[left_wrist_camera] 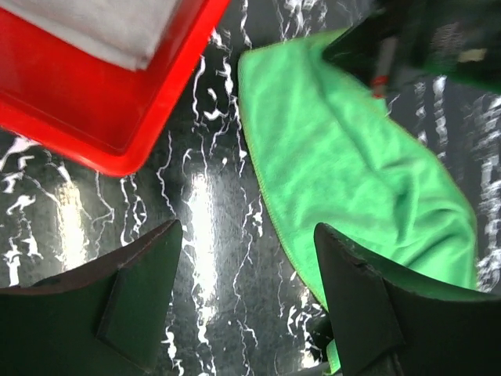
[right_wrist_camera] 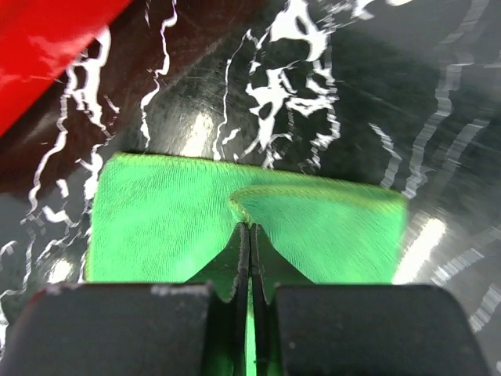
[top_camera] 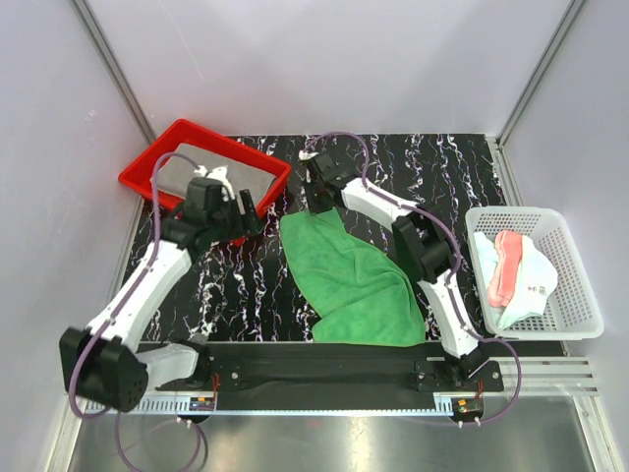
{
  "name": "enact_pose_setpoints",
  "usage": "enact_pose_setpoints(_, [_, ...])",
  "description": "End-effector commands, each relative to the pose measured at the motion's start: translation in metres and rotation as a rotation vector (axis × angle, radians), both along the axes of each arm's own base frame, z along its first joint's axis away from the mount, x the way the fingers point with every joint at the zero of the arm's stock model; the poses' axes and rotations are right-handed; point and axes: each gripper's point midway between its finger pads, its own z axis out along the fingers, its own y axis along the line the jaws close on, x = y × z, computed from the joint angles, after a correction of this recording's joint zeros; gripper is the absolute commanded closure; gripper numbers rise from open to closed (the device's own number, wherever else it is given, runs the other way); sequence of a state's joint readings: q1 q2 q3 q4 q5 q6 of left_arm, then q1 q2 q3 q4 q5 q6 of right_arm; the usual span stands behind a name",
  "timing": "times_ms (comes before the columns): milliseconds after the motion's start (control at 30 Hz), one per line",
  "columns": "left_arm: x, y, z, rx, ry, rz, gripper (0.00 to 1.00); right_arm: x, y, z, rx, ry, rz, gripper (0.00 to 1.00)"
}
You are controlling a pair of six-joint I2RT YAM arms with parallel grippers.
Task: Fold and stack the towels
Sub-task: Flatten out the crumpled towel
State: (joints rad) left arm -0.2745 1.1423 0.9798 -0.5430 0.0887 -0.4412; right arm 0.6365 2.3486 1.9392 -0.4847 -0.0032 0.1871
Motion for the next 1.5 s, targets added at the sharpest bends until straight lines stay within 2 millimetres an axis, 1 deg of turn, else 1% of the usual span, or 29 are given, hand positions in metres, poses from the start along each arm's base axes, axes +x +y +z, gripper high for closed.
enact_pose_setpoints(0, [0.021,-0.020,0.017,0.053,-0.034,-0.033,0.27,0.020,-0.013,0.076,0.049,-0.170,-0.054,1.00])
enact_pose_setpoints(33, [0.028,-0.026,0.025,0.053,-0.047,-0.036,0.27,0.019,-0.019,0.073,0.037,-0.167,-0.059,1.00])
enact_pose_setpoints(67, [0.034,-0.033,0.015,0.056,-0.016,-0.040,0.30,0.026,-0.032,0.072,0.032,-0.165,-0.080,1.00])
enact_pose_setpoints(100, [0.039,-0.037,0.013,0.056,-0.011,-0.041,0.30,0.027,-0.037,0.070,0.034,-0.157,-0.080,1.00])
enact_pose_setpoints(133, [0.047,-0.041,0.021,0.049,-0.023,-0.039,0.31,0.027,-0.045,0.067,0.030,-0.146,-0.086,1.00])
enact_pose_setpoints(167, [0.056,-0.041,0.011,0.071,-0.005,-0.025,0.33,0.028,-0.051,0.066,0.032,-0.144,-0.089,1.00])
enact_pose_setpoints(200, [0.062,-0.042,0.008,0.084,-0.005,-0.020,0.34,0.034,-0.062,0.066,0.038,-0.148,-0.097,1.00])
enact_pose_setpoints(233, [0.072,-0.043,0.012,0.096,-0.018,-0.004,0.34,0.033,-0.070,0.065,0.035,-0.147,-0.097,1.00])
enact_pose_setpoints(267, [0.079,-0.045,-0.003,0.118,0.016,-0.001,0.35,0.033,-0.075,0.063,0.034,-0.143,-0.096,1.00])
enact_pose_setpoints(300, [0.085,-0.046,-0.006,0.129,0.021,0.002,0.37,0.036,-0.082,0.062,0.026,-0.148,-0.094,1.00])
enact_pose_setpoints(333, [0.092,-0.050,-0.006,0.136,0.017,0.003,0.38,0.039,-0.095,0.060,0.016,-0.143,-0.110,1.00])
enact_pose_setpoints(367, [0.097,-0.054,-0.023,0.162,0.049,0.003,0.39,0.040,-0.101,0.058,0.007,-0.142,-0.113,1.00])
enact_pose_setpoints(400, [0.101,-0.058,-0.028,0.170,0.059,-0.003,0.40,0.042,-0.108,0.057,-0.005,-0.144,-0.112,1.00])
enact_pose_setpoints(433, [0.108,-0.062,-0.026,0.176,0.053,-0.003,0.41,0.042,-0.115,0.055,0.002,-0.133,-0.110,1.00])
enact_pose_setpoints(467, [0.110,-0.063,-0.044,0.213,0.094,-0.002,0.41,0.042,-0.118,0.053,-0.001,-0.130,-0.110,1.00])
enact_pose_setpoints(500, [0.117,-0.066,-0.042,0.222,0.086,0.004,0.42,0.043,-0.122,0.050,-0.007,-0.127,-0.107,1.00])
enact_pose_setpoints(600, [0.129,-0.068,-0.064,0.271,0.107,0.009,0.45,0.044,-0.137,0.040,-0.026,-0.115,-0.121,1.00])
enact_pose_setpoints(633, [0.136,-0.069,-0.063,0.278,0.099,0.014,0.46,0.042,-0.139,0.034,-0.026,-0.104,-0.122,1.00])
enact_pose_setpoints(667, [0.137,-0.069,-0.076,0.299,0.127,0.009,0.47,0.045,-0.145,0.030,-0.021,-0.099,-0.135,1.00])
enact_pose_setpoints(700, [0.140,-0.069,-0.081,0.307,0.132,0.008,0.47,0.045,-0.148,0.028,-0.015,-0.089,-0.140,1.00])
enact_pose_setpoints(733, [0.143,-0.070,-0.091,0.321,0.151,0.007,0.47,0.044,-0.151,0.021,-0.021,-0.078,-0.143,1.00])
enact_pose_setpoints(800, [0.144,-0.069,-0.100,0.336,0.172,0.011,0.48,0.046,-0.156,0.020,-0.022,-0.080,-0.151,1.00])
enact_pose_setpoints(833, [0.143,-0.068,-0.110,0.347,0.189,0.010,0.49,0.045,-0.158,0.015,-0.026,-0.073,-0.154,1.00])
enact_pose_setpoints(933, [0.140,-0.065,-0.127,0.366,0.221,0.021,0.50,0.046,-0.160,0.015,-0.018,-0.073,-0.157,1.00])
enact_pose_setpoints(1100, [0.142,-0.069,-0.143,0.364,0.239,0.005,0.53,0.047,-0.159,0.017,-0.012,-0.087,-0.155,1.00])
enact_pose_setpoints(1233, [0.140,-0.062,-0.160,0.391,0.280,0.013,0.55,0.048,-0.163,0.014,-0.016,-0.083,-0.167,1.00])
enact_pose_setpoints(1333, [0.141,-0.060,-0.166,0.390,0.292,0.016,0.57,0.047,-0.167,0.009,-0.024,-0.078,-0.174,1.00])
enact_pose_setpoints(1400, [0.143,-0.060,-0.169,0.386,0.300,0.015,0.60,0.047,-0.168,0.007,-0.031,-0.078,-0.176,1.00])
enact_pose_setpoints(1467, [0.144,-0.061,-0.172,0.377,0.304,-0.002,0.71,0.048,-0.171,0.006,-0.040,-0.079,-0.179,1.00])
